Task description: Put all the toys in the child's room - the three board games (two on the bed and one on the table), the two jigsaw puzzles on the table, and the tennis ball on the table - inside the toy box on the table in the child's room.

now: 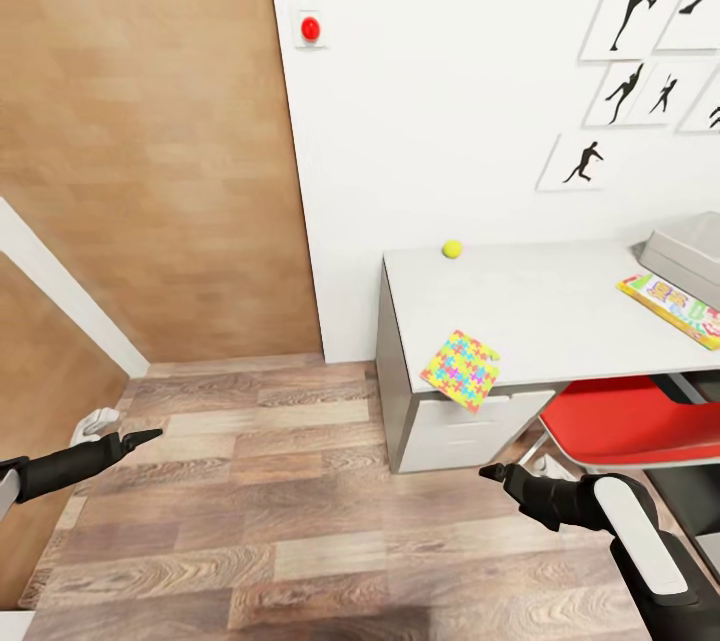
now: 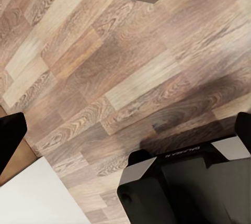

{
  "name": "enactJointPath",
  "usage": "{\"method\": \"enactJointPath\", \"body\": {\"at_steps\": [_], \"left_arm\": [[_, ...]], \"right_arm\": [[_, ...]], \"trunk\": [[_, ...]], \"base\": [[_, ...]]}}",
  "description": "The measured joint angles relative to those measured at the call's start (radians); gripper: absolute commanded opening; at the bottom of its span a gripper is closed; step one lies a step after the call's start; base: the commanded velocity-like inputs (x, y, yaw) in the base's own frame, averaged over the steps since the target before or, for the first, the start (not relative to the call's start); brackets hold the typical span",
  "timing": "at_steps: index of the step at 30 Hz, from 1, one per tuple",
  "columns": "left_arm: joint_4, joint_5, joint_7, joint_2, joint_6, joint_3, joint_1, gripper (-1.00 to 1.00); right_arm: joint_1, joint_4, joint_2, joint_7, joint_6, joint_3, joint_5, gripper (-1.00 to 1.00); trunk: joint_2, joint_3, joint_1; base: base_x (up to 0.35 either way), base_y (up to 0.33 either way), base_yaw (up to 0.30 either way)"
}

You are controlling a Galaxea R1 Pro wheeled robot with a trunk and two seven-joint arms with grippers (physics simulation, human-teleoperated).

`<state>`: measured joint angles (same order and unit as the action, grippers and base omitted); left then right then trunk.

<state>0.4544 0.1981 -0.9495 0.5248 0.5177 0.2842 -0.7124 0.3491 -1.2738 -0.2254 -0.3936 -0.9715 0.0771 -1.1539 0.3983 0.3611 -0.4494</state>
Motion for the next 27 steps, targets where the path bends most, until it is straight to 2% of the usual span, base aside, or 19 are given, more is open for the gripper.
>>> {"method": "enactJointPath", "body": {"at_steps": [11, 18, 27], "left_arm": [[0.000, 0.003, -0.014, -0.003, -0.004, 0.001, 0.000, 1.00], [0.000, 0.004, -0.015, -0.003, -0.005, 0.001, 0.000, 1.00], [0.000, 0.002, -0.014, -0.003, -0.006, 0.000, 0.000, 1.00]], "right_arm": [[0.000, 0.003, 0.000, -0.001, 0.000, 0.000, 0.000, 1.00], [0.000, 0.012, 0.000, -0.001, 0.000, -0.001, 0.000, 1.00], [0.000, 0.013, 0.000, -0.001, 0.000, -0.001, 0.000, 1.00]], "trunk": [[0.000, -0.018, 0.000], [0.000, -0.030, 0.000], [0.000, -0.045, 0.000]], "base": [[-0.001, -0.001, 0.000], [-0.062, -0.147, 0.000], [-0.008, -0.021, 0.000]]}}
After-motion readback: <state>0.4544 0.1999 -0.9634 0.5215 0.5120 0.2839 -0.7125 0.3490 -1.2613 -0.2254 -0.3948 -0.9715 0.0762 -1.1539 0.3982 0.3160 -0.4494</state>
